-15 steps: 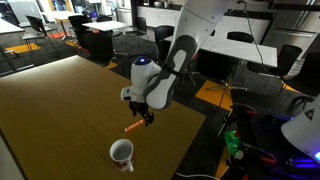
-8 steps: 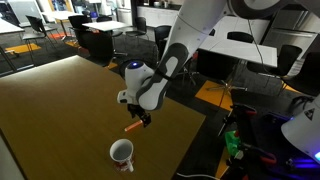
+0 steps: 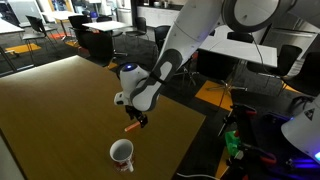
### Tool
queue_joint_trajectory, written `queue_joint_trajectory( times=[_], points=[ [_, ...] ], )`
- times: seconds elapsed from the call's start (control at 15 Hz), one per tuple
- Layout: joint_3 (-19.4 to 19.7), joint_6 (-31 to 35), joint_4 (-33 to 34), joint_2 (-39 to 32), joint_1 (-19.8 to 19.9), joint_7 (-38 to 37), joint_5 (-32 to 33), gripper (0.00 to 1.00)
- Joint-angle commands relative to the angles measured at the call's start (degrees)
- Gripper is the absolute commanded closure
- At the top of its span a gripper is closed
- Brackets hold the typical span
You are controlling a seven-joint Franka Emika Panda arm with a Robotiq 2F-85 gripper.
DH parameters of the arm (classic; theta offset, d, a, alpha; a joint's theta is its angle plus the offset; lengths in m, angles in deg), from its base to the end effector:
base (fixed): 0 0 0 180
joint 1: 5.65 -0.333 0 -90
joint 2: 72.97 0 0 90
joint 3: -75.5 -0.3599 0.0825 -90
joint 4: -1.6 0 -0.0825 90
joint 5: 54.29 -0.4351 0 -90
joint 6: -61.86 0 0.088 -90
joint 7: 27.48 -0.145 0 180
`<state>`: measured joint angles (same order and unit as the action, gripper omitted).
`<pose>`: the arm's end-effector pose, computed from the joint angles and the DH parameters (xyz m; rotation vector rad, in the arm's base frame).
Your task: Put the marker inside the mug.
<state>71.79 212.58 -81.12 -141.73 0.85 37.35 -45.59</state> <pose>0.7314 -0.0387 -0.1012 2.6101 1.7377 -0.0228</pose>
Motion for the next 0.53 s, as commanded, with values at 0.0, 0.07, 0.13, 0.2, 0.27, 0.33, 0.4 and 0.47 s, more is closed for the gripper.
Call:
queue_joint_trajectory(
  times=[0.0,0.07,0.13,0.2,0.27,0.33,0.4,0.47],
  points=[
    [-1.0,-3.7,5.3,-2.7,0.5,-0.6,0.4,0.31],
    [-1.1,-4.2,6.1,-3.2,0.5,-0.6,0.3,0.42],
    [-1.1,-4.5,6.8,-3.6,0.5,-0.6,0.3,0.54],
    [-1.1,-4.8,7.5,-4.1,0.5,-0.6,0.3,0.63],
    [-1.0,-5.1,8.2,-4.5,0.4,-0.6,0.3,0.69],
    [-1.0,-5.1,8.7,-4.7,0.4,-0.6,0.3,0.78],
    [-1.0,-5.5,9.2,-4.8,0.4,-0.6,0.2,0.85],
    [-1.0,-5.4,9.2,-4.8,0.4,-0.6,0.2,0.93]
  ],
)
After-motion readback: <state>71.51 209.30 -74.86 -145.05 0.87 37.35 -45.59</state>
